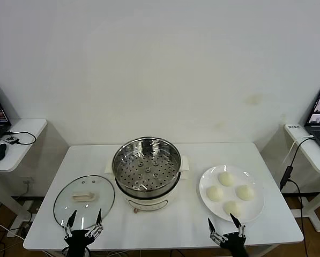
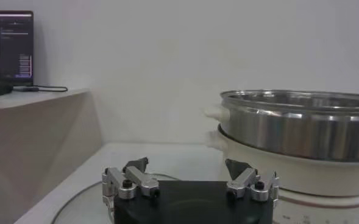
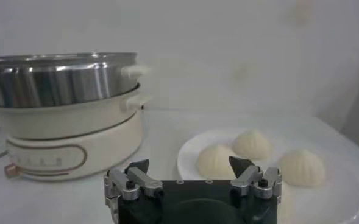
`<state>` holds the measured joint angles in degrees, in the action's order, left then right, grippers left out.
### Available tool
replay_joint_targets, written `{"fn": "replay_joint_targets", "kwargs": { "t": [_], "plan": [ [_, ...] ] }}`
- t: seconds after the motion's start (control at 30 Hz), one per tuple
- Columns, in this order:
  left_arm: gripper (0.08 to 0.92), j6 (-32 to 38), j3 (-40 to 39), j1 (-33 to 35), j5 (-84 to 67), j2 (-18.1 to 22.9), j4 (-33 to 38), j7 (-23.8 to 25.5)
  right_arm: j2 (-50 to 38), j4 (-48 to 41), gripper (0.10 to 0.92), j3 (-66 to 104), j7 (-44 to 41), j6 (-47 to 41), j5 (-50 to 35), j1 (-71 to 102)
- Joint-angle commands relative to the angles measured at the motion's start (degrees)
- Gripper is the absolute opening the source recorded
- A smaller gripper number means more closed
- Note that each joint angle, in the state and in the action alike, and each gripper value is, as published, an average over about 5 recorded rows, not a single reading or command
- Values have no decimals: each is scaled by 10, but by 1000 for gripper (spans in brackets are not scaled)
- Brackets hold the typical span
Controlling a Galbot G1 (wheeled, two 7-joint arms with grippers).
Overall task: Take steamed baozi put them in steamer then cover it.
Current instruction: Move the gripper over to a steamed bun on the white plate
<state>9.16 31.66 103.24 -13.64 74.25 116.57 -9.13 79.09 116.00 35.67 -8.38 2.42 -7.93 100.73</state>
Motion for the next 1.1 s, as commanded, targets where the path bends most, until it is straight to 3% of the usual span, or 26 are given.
{"fn": "replay_joint_targets", "kwargs": {
  "t": [0.03,0.27,0.47,0.67,0.83,1.1],
  "plan": [
    [823,-41,3,-4,13,-3,3,-1,-4,6,823,-3,9,3,7,-5],
    [823,-64,7,-23,32,-7,1,-3,-74,4,823,29,18,-60,61,-93],
    [823,-74,14,-24,50,-15,2,-4,-176,-53,823,33,-20,-91,147,-202],
    [823,-77,24,-17,64,-19,9,-1,-279,-139,823,4,-118,-115,218,-315],
    [823,-77,30,-8,78,-19,16,5,-370,-208,823,-42,-234,-83,289,-396],
    [823,-78,34,-1,84,-14,15,6,-466,-301,823,-215,-335,-64,347,-573]
  ]
}}
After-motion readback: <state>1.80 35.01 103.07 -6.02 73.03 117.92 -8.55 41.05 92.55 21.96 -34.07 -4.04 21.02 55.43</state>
